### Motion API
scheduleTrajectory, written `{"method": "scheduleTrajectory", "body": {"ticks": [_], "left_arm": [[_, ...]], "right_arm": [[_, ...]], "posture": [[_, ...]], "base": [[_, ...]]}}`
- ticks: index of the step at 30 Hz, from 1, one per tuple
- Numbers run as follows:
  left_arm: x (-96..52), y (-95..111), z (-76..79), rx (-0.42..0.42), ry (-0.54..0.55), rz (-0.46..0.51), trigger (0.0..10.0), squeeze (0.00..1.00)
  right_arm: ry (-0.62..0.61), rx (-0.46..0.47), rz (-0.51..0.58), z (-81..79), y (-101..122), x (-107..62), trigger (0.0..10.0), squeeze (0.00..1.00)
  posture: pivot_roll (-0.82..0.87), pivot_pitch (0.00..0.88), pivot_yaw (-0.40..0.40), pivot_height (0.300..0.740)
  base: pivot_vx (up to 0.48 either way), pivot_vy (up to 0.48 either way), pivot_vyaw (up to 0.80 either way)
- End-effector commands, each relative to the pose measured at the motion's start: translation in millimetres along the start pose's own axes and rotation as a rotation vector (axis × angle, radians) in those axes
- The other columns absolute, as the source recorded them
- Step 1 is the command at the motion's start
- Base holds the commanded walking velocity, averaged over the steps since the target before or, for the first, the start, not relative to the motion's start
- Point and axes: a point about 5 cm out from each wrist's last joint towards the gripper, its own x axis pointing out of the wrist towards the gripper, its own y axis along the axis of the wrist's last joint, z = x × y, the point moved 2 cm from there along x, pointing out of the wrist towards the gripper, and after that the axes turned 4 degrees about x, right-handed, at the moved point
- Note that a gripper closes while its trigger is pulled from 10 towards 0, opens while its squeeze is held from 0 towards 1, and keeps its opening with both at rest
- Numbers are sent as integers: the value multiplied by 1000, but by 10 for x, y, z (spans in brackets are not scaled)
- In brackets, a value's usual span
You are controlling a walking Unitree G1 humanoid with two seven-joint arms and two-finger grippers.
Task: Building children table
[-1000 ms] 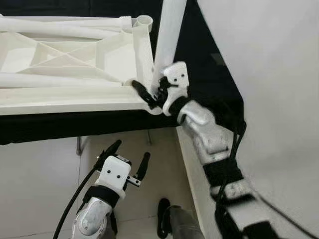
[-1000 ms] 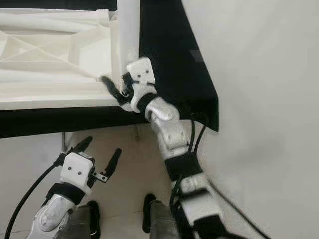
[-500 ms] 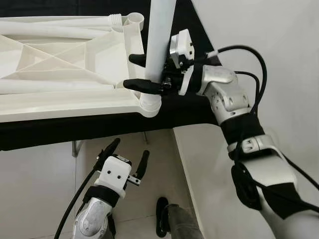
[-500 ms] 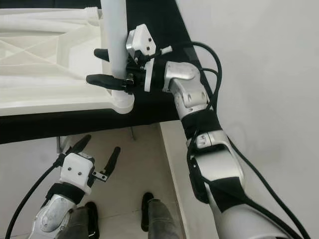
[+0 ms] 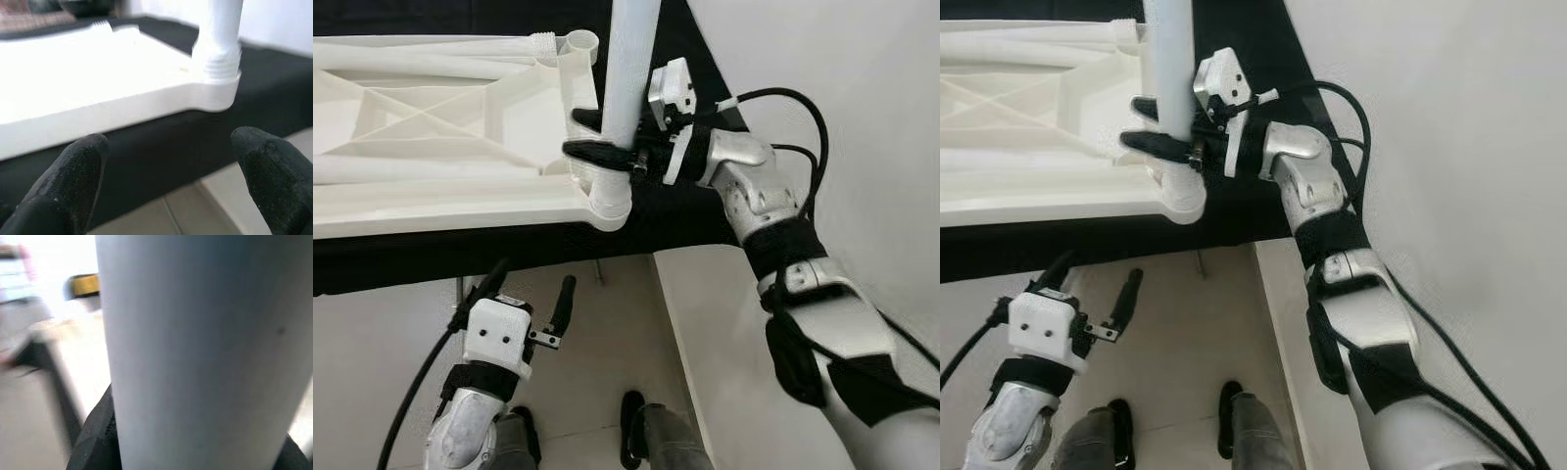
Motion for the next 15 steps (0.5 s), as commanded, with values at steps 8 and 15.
{"method": "scheduleTrajectory", "body": {"ticks": [8,15], "left_arm": [[-70,-46,159,-14,-125,-47,10000,0],[88,-85,51,-2,-125,-42,10000,0]], "right_arm": [[-498,198,-263,-608,-921,-154,0,0],[-437,143,-212,-477,-708,80,10000,0]], "posture": [[124,296,-105,740],[135,282,-112,740]], "base": [[0,0,0],[0,0,0]]}}
